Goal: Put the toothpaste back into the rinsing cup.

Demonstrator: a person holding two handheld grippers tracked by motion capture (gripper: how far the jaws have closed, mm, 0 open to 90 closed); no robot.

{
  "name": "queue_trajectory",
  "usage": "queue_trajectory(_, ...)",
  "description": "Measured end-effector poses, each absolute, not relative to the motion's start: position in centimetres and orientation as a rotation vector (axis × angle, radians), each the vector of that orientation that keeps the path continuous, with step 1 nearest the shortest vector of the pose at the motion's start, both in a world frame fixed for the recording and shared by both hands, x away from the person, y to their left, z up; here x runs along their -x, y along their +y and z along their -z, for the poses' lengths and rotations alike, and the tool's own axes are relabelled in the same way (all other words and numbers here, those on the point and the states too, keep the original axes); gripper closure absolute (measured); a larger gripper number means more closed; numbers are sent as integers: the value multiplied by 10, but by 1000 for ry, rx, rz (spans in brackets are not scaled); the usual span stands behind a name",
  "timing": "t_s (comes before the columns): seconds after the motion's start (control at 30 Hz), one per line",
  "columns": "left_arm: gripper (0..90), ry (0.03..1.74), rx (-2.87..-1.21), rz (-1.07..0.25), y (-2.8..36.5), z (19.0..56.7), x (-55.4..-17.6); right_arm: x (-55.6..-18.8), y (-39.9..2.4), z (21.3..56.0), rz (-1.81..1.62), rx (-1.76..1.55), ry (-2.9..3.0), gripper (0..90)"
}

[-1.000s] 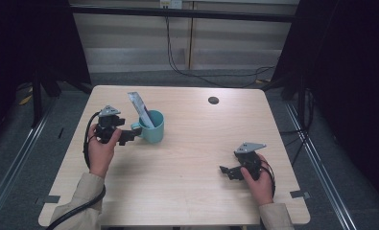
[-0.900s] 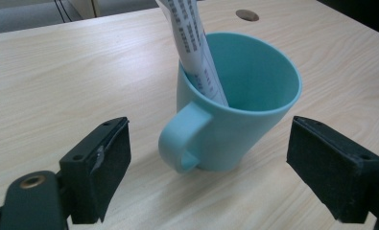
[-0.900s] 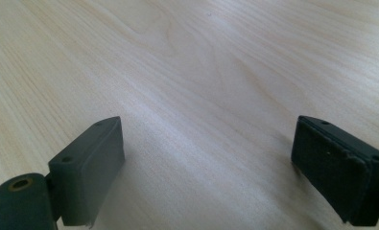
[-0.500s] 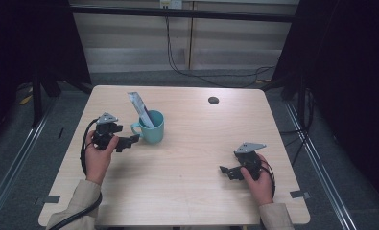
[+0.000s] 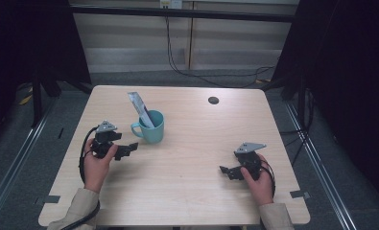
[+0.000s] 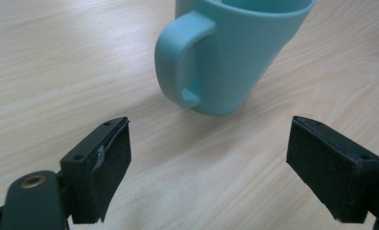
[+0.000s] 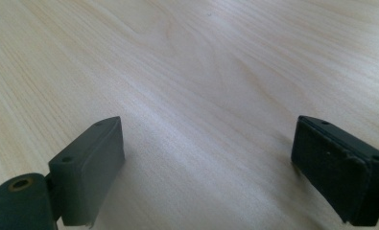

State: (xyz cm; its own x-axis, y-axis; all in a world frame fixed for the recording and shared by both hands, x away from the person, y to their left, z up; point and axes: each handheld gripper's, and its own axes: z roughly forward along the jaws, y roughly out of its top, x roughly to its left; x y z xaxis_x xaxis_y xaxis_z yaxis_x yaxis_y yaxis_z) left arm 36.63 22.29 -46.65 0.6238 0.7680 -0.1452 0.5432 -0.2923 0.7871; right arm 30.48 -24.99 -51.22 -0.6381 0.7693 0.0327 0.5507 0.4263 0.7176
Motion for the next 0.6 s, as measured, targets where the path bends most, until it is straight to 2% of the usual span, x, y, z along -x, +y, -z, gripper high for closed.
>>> queue_trajectory(0.6, 155, 1035, -2029, -325, 229, 488, -349, -305, -250, 512, -1031, -1137, 2384, 105)
